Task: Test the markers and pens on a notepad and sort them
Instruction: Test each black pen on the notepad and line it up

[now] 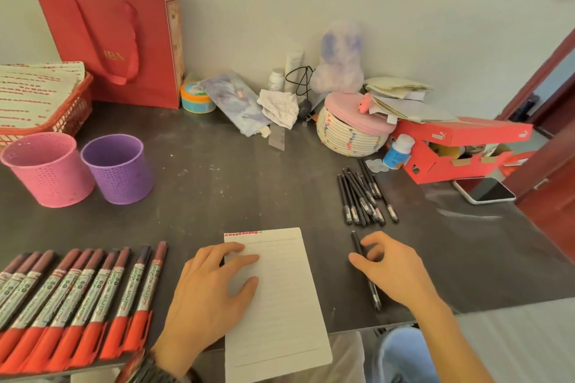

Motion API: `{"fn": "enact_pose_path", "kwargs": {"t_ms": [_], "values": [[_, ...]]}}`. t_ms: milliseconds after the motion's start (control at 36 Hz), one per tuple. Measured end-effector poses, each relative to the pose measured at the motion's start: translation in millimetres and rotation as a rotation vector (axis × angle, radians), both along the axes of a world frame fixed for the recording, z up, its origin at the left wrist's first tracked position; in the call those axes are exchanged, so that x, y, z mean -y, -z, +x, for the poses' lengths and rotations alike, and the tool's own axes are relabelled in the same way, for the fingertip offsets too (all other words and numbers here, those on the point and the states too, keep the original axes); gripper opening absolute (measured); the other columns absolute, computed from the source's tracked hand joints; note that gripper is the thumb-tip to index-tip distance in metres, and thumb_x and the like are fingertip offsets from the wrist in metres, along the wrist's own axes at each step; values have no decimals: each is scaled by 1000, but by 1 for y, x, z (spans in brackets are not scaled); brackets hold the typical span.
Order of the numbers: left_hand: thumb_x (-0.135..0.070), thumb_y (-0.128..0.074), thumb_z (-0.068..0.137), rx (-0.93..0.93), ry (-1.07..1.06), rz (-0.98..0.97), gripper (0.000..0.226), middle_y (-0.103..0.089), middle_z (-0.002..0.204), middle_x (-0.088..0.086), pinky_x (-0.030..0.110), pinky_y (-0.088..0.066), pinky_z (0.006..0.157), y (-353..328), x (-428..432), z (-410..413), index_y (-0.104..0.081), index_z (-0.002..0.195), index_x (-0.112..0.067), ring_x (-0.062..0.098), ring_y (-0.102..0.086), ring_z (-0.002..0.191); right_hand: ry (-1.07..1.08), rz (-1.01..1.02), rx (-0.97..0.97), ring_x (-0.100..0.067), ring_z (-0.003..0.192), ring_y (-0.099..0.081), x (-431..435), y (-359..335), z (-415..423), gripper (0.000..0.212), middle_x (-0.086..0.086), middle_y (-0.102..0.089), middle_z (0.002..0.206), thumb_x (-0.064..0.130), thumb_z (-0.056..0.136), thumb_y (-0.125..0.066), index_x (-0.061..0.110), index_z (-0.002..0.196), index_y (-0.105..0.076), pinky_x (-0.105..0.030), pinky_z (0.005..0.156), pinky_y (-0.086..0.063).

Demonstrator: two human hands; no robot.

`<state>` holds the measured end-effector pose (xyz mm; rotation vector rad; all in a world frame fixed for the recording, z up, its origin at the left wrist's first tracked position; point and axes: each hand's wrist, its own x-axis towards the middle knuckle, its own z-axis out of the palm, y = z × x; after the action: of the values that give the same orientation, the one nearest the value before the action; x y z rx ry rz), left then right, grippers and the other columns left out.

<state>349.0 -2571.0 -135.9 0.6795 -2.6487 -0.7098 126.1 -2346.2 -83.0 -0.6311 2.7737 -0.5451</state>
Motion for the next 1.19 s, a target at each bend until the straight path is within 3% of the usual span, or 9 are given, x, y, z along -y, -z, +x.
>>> {"fn": "enact_pose_path", "kwargs": {"t_ms": [167, 278, 417, 694, 972, 1194], "values": [[-50, -64, 89, -4, -2, -15, 35, -53, 134, -20, 36, -34, 105, 3, 1, 0, -64, 123, -45, 10, -44, 128, 44, -59, -1, 2, 73, -63, -14, 11, 14, 18, 22, -69, 78, 37, 87, -73, 38, 101, -61, -21, 67, -44], [-52, -61, 90, 5, 6, -15, 36, -51, 136, -20, 34, -32, 106, 4, 2, 0, -63, 125, -45, 9, -42, 129, 83, -108, 36, 8, 71, -62, -21, 12, 19, 14, 38, -64, 74, 34, 84, -76, 37, 92, -66, -17, 65, -43], [-53, -59, 90, 12, 4, -12, 37, -51, 137, -20, 36, -32, 107, 4, 2, 0, -62, 126, -45, 9, -40, 130, 112, -155, 40, 8, 72, -62, -23, 10, 19, 10, 24, -69, 71, 36, 85, -76, 41, 83, -69, -10, 63, -39], [-52, -58, 91, 0, 3, 0, 36, -51, 137, -19, 36, -32, 108, 1, 0, 1, -63, 126, -43, 10, -41, 130, 112, -118, -47, 8, 73, -57, -24, 11, 17, 20, 27, -64, 69, 31, 91, -70, 43, 76, -64, -17, 64, -39], [-51, -59, 91, -7, 8, 4, 36, -52, 138, -18, 36, -33, 108, 1, 0, 1, -64, 126, -42, 10, -41, 131, 79, -133, -10, 5, 76, -60, -23, 9, 18, 14, 24, -66, 76, 35, 91, -71, 43, 82, -63, -12, 62, -38], [-51, -59, 91, -6, 8, -1, 36, -51, 137, -18, 36, -33, 108, 2, 1, 1, -64, 126, -42, 10, -40, 131, 84, -152, 13, 0, 70, -62, -18, 10, 22, 14, 15, -67, 69, 42, 86, -76, 35, 91, -65, -16, 61, -40]]}}
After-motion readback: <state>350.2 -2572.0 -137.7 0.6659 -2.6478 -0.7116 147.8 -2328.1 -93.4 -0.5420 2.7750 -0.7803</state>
